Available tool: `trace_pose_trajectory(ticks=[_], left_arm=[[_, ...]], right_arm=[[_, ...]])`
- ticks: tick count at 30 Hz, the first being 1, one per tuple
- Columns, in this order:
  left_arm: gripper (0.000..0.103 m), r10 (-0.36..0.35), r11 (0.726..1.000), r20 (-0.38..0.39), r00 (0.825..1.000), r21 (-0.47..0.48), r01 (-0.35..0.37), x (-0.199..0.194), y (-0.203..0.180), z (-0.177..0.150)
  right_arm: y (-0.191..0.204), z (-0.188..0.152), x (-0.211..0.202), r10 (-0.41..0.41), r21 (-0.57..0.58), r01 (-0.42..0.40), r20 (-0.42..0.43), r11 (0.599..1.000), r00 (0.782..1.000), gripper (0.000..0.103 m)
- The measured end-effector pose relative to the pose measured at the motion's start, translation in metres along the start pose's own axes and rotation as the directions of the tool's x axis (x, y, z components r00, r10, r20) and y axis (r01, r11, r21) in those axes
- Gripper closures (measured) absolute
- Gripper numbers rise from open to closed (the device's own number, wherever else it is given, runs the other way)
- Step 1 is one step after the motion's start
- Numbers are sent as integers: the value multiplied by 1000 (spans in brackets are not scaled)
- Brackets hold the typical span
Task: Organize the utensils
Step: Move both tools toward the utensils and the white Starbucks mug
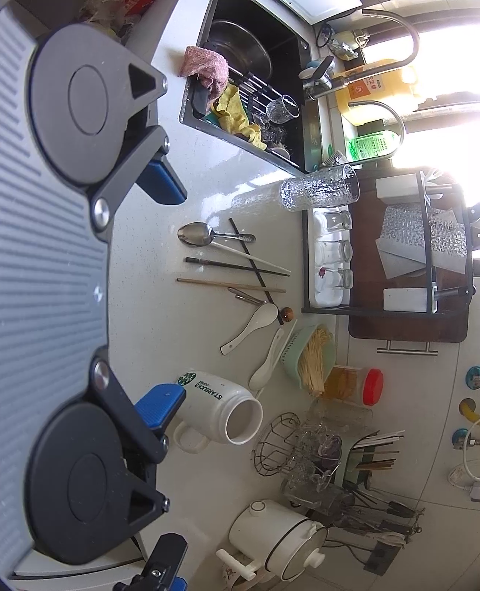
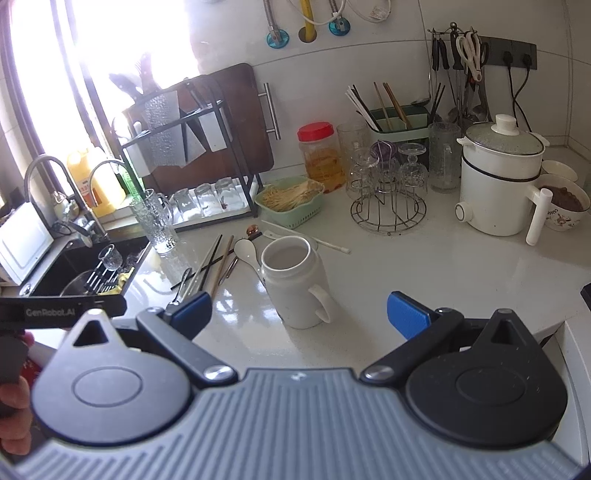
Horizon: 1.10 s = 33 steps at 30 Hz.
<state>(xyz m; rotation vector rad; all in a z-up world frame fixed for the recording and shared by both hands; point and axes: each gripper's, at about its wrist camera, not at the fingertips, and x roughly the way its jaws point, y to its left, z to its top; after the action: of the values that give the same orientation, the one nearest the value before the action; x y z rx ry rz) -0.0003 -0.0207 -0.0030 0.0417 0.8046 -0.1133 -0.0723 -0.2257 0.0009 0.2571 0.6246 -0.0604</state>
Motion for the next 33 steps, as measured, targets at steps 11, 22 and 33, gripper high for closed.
trace_pose_trajectory(ticks=[11, 22, 33], left_arm=[[0, -5, 1000, -11, 1000, -10, 5, 2, 1, 0], [0, 4, 1000, -33, 999, 2, -4, 3, -4, -5], [0, 22, 1000, -73, 997, 10, -21, 6, -16, -11]], right_arm=[[5, -1, 7, 21, -4, -21, -21, 1000, 1000, 0], [2, -2, 7, 43, -16, -44, -34, 999, 998, 0], [-6, -4, 4, 51, -16, -52, -48, 999, 998, 0]])
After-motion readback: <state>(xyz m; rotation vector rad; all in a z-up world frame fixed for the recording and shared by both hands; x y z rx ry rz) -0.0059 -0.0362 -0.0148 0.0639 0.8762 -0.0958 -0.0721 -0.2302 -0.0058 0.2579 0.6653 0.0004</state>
